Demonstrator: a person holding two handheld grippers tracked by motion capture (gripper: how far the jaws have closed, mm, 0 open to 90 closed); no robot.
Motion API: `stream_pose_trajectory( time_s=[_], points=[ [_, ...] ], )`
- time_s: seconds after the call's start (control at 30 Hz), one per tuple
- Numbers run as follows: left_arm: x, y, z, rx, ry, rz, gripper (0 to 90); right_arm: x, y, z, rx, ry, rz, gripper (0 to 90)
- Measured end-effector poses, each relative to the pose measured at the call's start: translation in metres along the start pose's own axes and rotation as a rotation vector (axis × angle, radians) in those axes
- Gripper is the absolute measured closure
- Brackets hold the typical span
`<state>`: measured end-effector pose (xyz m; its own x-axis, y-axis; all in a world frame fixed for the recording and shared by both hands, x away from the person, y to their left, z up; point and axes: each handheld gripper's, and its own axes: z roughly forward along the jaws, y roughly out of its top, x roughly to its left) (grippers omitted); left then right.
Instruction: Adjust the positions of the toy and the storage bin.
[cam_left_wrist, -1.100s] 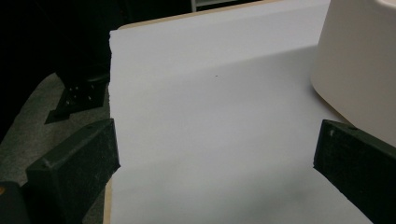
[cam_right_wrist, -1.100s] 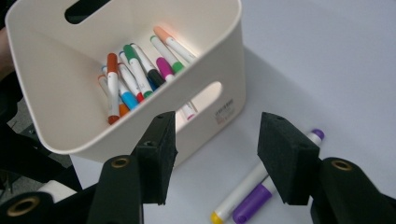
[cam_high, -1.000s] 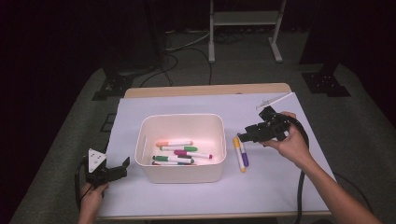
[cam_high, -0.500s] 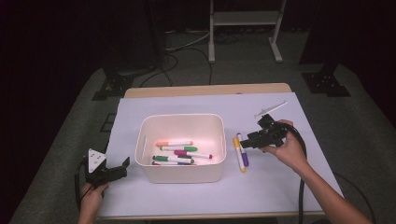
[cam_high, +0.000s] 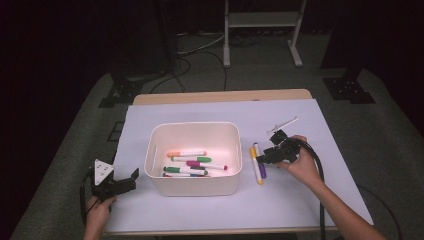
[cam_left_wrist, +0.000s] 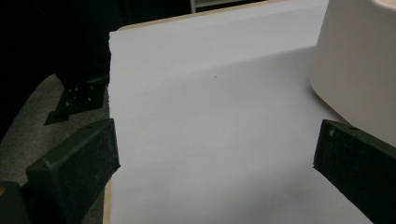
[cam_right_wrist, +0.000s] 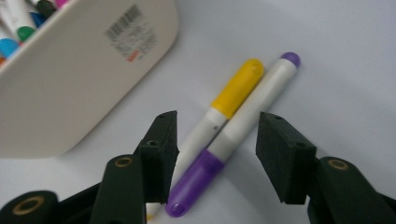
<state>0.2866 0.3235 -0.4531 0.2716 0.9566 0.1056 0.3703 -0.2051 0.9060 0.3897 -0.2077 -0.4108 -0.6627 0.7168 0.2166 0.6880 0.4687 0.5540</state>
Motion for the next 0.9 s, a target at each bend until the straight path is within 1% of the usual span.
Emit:
stream_pose_trajectory(
  time_s=[0.07, 0.1, 0.13, 0.23, 0.3, 0.4, 0.47, 0.53, 0.57, 0.6, 0.67, 0.7, 0.77, 0.9],
  points=[
    [0.0, 0.0, 0.0, 0.002, 0.0, -0.001, 0.0, -0.003, 0.0, 0.003, -0.006, -0.013, 0.002, 48.9],
    [0.0, 0.0, 0.0, 0.002, 0.0, -0.001, 0.0, -0.004, 0.001, 0.004, -0.011, -0.019, 0.013, 49.6],
    [0.0, 0.0, 0.0, 0.001, 0.0, -0.001, 0.0, -0.004, 0.001, 0.004, -0.016, -0.03, 0.01, 50.5],
    [0.0, 0.0, 0.0, 0.001, -0.001, -0.002, 0.0, -0.006, 0.003, 0.008, -0.024, -0.043, 0.011, 50.9],
    [0.0, 0.0, 0.0, 0.002, -0.001, -0.002, 0.0, -0.006, 0.003, 0.011, -0.018, -0.044, 0.019, 51.0],
    [0.0, 0.0, 0.0, 0.001, -0.002, -0.002, 0.0, -0.007, 0.003, 0.017, -0.002, -0.072, 0.01, 51.0],
    [0.0, 0.0, 0.0, 0.001, -0.001, -0.002, 0.0, -0.009, 0.003, 0.02, 0.004, -0.073, 0.018, 51.0],
    [0.001, 0.0, 0.0, 0.001, -0.002, -0.002, 0.0, -0.01, 0.003, 0.021, 0.008, -0.087, 0.021, 51.8],
    [0.0, 0.0, 0.0, 0.001, -0.002, -0.001, 0.0, -0.011, 0.003, 0.022, 0.01, -0.086, 0.023, 51.7],
    [0.0, 0.0, 0.0, 0.001, -0.002, -0.002, 0.0, -0.012, 0.002, 0.022, 0.015, -0.092, 0.029, 51.8],
    [0.0, 0.0, 0.0, 0.001, -0.002, -0.002, 0.0, -0.013, 0.001, 0.021, 0.023, -0.108, 0.022, 51.8],
    [0.001, 0.0, 0.0, 0.002, -0.003, -0.002, 0.0, -0.013, 0.0, 0.021, 0.027, -0.111, 0.026, 51.8],
    [0.0, 0.0, 0.0, 0.003, -0.003, -0.001, 0.0, -0.015, -0.002, 0.017, 0.027, -0.134, 0.024, 52.4],
    [0.0, 0.0, 0.0, 0.002, -0.003, -0.001, 0.0, -0.02, -0.007, 0.01, 0.035, -0.172, 0.033, 54.5]
  ],
)
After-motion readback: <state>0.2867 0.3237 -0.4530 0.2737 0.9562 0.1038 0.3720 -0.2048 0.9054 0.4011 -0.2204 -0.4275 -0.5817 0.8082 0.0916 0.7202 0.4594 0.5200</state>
